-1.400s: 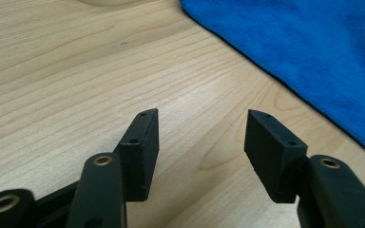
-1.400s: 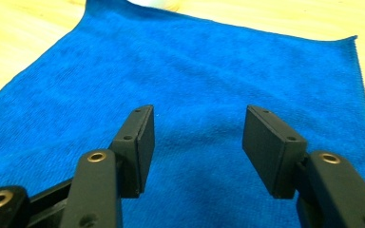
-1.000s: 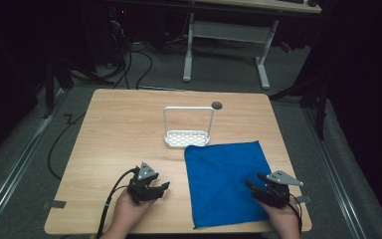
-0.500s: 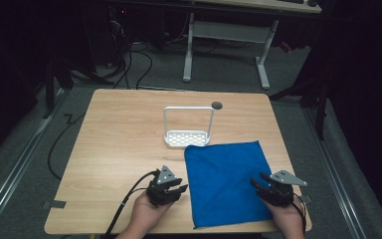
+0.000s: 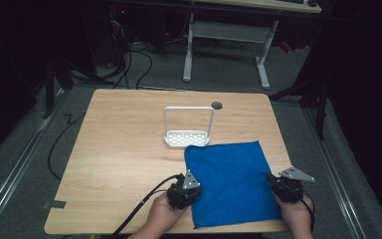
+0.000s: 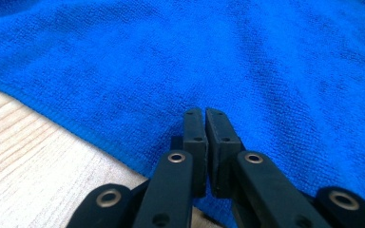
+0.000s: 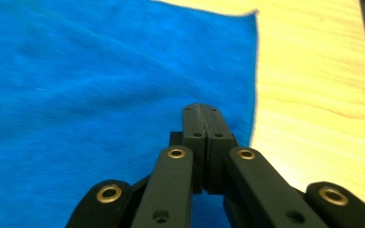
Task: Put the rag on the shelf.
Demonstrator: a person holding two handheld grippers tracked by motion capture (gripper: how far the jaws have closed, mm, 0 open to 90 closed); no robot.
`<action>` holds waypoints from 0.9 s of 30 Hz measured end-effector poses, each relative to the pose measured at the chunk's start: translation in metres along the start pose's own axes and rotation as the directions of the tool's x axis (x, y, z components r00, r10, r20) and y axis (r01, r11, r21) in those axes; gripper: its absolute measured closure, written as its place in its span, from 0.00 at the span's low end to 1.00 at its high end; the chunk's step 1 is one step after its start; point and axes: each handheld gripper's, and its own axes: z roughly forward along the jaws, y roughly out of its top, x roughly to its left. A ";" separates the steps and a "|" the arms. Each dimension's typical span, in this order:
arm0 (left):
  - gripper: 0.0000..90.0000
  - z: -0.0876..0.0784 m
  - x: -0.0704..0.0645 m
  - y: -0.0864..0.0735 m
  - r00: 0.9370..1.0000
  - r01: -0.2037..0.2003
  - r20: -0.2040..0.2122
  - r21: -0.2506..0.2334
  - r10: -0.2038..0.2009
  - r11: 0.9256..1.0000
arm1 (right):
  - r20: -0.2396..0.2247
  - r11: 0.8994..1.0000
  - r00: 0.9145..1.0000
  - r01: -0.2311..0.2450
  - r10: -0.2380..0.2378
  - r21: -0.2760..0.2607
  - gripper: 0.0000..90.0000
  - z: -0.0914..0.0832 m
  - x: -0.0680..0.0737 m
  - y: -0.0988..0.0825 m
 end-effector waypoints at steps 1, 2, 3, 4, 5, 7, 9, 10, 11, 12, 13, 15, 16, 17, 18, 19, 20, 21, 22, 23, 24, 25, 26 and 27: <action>0.97 0.000 0.000 0.000 1.000 0.000 0.000 0.000 0.000 1.000 | 0.000 1.000 1.000 0.000 0.000 0.000 1.00 0.000 0.000 0.000; 0.97 0.000 0.000 0.000 1.000 0.000 0.002 0.002 0.000 1.000 | 0.007 1.000 1.000 0.002 -0.002 0.008 1.00 0.001 -0.001 -0.001; 0.97 -0.001 0.000 -0.001 1.000 -0.002 0.002 -0.001 0.002 1.000 | 0.013 1.000 1.000 0.001 -0.001 0.029 1.00 0.006 -0.003 -0.002; 0.97 -0.001 0.000 -0.001 1.000 -0.003 0.002 -0.002 0.003 1.000 | 0.010 0.999 1.000 0.002 -0.002 0.036 1.00 0.008 -0.002 -0.003; 0.97 -0.002 0.000 -0.002 1.000 -0.001 0.005 -0.003 0.001 1.000 | 0.009 0.999 1.000 0.003 -0.003 0.048 1.00 0.010 -0.002 -0.004; 0.97 -0.002 0.001 -0.003 1.000 0.003 0.012 -0.002 -0.003 1.000 | 0.008 0.998 1.000 0.007 -0.008 0.059 1.00 0.012 -0.001 -0.004; 0.98 -0.004 0.002 -0.004 1.000 0.007 0.016 -0.003 -0.007 1.000 | 0.006 0.998 1.000 0.001 -0.001 0.061 1.00 0.013 -0.001 -0.004; 0.98 -0.005 0.002 -0.005 1.000 0.011 0.018 -0.004 -0.011 1.000 | 0.004 0.998 1.000 0.000 -0.001 0.063 1.00 0.012 0.000 -0.004; 0.98 -0.007 0.003 -0.007 1.000 0.014 0.021 -0.004 -0.014 1.000 | 0.004 0.998 1.000 -0.002 0.002 0.060 1.00 0.012 0.001 -0.005; 0.98 -0.008 0.003 -0.008 1.000 0.018 0.025 -0.003 -0.018 1.000 | -0.007 0.998 1.000 0.001 0.000 0.059 1.00 0.011 0.002 -0.005; 0.98 -0.012 0.005 -0.011 0.999 0.028 0.031 -0.002 -0.028 1.000 | -0.015 0.998 1.000 0.006 -0.005 0.058 1.00 0.010 0.004 -0.006; 0.98 -0.017 0.008 -0.015 0.999 0.037 0.034 0.003 -0.037 0.999 | -0.029 0.998 1.000 0.002 0.000 0.058 1.00 0.008 0.007 -0.008; 0.98 -0.017 0.008 -0.015 0.999 0.037 0.034 0.003 -0.037 0.999 | -0.029 0.998 1.000 0.002 0.000 0.058 1.00 0.008 0.007 -0.008; 0.98 -0.020 0.010 -0.017 0.999 0.040 0.036 0.011 -0.040 0.999 | -0.037 0.998 0.999 -0.002 0.004 0.060 1.00 0.007 0.010 -0.008; 0.98 -0.023 0.012 -0.018 0.999 0.039 0.034 0.018 -0.040 0.999 | -0.048 0.998 0.999 0.001 0.002 0.059 1.00 0.006 0.013 -0.009; 0.98 -0.026 0.013 -0.020 0.999 0.039 0.032 0.025 -0.040 0.999 | -0.068 0.998 0.998 0.011 -0.007 0.060 1.00 0.004 0.019 -0.009; 0.98 -0.028 0.015 -0.021 0.999 0.041 0.031 0.027 -0.042 0.999 | -0.068 0.998 0.998 0.011 -0.007 0.060 1.00 0.004 0.019 -0.009; 0.98 -0.034 0.018 -0.026 0.998 0.048 0.029 0.034 -0.049 0.998 | -0.085 0.998 0.996 0.012 -0.007 0.063 1.00 0.003 0.027 -0.010; 0.98 -0.037 0.019 -0.028 0.998 0.052 0.026 0.035 -0.053 0.998 | -0.091 0.998 0.996 0.019 -0.013 0.065 1.00 0.002 0.029 -0.010; 0.98 -0.040 0.020 -0.031 0.998 0.055 0.022 0.038 -0.056 0.998 | -0.098 0.997 0.995 0.025 -0.018 0.068 1.00 0.002 0.033 -0.010; 0.99 -0.040 0.020 -0.031 0.998 0.055 0.022 0.038 -0.056 0.998 | -0.107 0.997 0.994 0.028 -0.021 0.070 1.00 0.001 0.037 -0.009; 0.99 -0.045 0.021 -0.035 0.998 0.057 0.015 0.036 -0.057 0.998 | -0.107 0.997 0.994 0.028 -0.021 0.070 1.00 0.001 0.037 -0.009; 0.99 -0.048 0.022 -0.037 0.998 0.058 0.014 0.037 -0.059 0.998 | -0.123 0.996 0.992 0.039 -0.030 0.075 1.00 0.001 0.046 -0.009; 0.99 -0.051 0.023 -0.040 0.998 0.061 0.010 0.036 -0.061 0.997 | -0.123 0.996 0.992 0.039 -0.030 0.075 1.00 0.001 0.046 -0.009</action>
